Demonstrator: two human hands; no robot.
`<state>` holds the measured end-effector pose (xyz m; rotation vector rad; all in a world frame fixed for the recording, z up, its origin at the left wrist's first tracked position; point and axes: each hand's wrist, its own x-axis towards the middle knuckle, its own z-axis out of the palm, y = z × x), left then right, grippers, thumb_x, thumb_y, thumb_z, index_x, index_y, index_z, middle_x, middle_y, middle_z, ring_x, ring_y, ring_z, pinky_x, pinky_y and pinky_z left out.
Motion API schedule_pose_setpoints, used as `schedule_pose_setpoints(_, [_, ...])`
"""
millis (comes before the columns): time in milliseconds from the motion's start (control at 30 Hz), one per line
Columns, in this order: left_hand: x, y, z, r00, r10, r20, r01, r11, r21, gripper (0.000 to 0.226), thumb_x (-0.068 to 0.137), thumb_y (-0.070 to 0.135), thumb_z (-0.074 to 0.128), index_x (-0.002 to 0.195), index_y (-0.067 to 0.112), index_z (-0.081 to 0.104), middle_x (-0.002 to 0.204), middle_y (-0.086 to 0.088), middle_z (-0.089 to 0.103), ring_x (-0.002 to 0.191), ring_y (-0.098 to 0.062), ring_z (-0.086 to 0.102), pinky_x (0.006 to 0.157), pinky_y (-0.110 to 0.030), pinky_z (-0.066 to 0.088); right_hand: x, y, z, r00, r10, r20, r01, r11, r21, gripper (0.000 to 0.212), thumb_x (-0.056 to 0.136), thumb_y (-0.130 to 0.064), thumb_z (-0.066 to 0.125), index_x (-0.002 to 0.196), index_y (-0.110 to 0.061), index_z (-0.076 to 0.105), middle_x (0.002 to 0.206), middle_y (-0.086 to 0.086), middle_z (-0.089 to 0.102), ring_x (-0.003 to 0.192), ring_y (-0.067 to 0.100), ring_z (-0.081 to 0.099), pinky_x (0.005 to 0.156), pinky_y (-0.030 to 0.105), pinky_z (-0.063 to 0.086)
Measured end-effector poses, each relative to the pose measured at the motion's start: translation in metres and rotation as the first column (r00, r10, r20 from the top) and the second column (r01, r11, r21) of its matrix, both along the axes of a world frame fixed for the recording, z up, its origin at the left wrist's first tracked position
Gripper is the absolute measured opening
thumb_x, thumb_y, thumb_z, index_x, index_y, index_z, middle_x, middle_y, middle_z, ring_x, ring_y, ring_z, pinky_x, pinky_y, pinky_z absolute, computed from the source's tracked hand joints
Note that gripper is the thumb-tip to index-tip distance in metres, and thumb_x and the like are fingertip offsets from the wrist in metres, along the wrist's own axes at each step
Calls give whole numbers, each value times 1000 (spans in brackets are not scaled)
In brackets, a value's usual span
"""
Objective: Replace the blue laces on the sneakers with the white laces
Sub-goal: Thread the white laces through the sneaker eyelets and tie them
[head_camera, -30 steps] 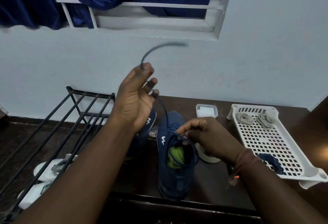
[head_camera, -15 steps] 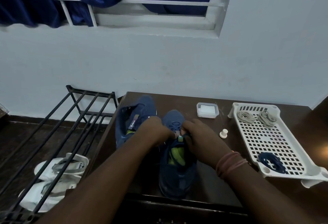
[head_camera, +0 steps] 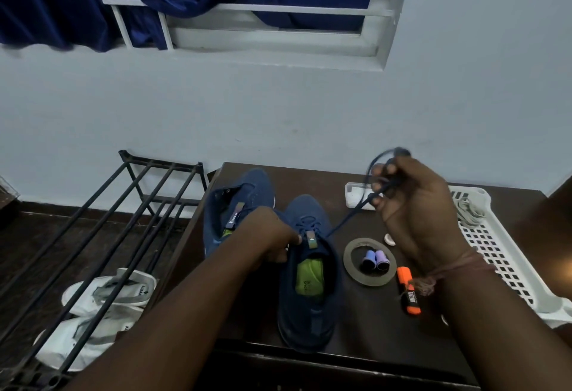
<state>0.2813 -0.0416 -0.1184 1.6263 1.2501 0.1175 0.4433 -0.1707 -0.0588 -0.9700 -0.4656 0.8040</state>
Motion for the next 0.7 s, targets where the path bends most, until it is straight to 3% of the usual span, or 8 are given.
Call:
schedule_pose_setpoints(100, [1,0,-1,1000,-3,-15,3,1000,20,40,80,16,76,112,-4,64,103,-20,72,74,-26,70,63,-32,62,6,-2,4,999,-44,-24,43,999,-18,28,98,-33,52,76,-17,55,76,3,57,58,14,48,54,27,40])
schedule_pose_setpoints(200, [2,-5,0,997,-42,-71,45,998,45,41,76,30,77,101,-1,67,92,-17,74,79,-29,74,70,-40,63,3,8,-21,977,-1,215,72,944,-323,18,96,-28,59,93,-10,62,88,11,63,67,19,61,58,32,55])
schedule_pose_setpoints(300, [1,-8,1,995,-54,-80,61,995,81,54,62,47,81,86,2,64,76,-14,72,73,-32,74,67,-48,63,-13,12,-51,818,302,490,51,810,-584,32,85,-35,73,106,-17,56,101,4,65,85,15,66,79,35,58])
schedule_pose_setpoints(367, [-1,-7,1,992,-50,-114,65,989,135,63,58,53,81,89,1,65,74,-15,73,68,-30,74,65,-46,63,-24,13,-61,695,443,566,94,725,-683,41,79,-35,79,107,-22,52,99,-5,61,88,8,62,77,26,53])
schedule_pose_setpoints(500, [0,-1,-3,982,-42,-186,90,962,259,40,78,33,76,98,0,64,83,-13,73,69,-26,74,62,-39,63,-25,17,-74,538,495,683,304,641,-704,41,76,-34,79,108,-20,57,105,3,58,95,20,59,82,32,49])
schedule_pose_setpoints(567, [-2,2,-5,968,-50,-246,129,940,317,30,82,27,71,97,2,65,84,-12,72,71,-25,74,63,-37,63,-21,15,-73,510,472,719,344,654,-673,30,77,-26,77,97,-21,55,99,2,57,90,20,58,77,31,47])
schedule_pose_setpoints(700, [-10,10,-6,902,-150,-404,319,863,391,16,82,20,66,74,9,57,71,-6,68,73,-24,72,59,-32,57,-10,9,-74,504,496,707,371,615,-696,12,79,-17,73,75,-18,62,80,-2,65,80,17,63,75,31,53])
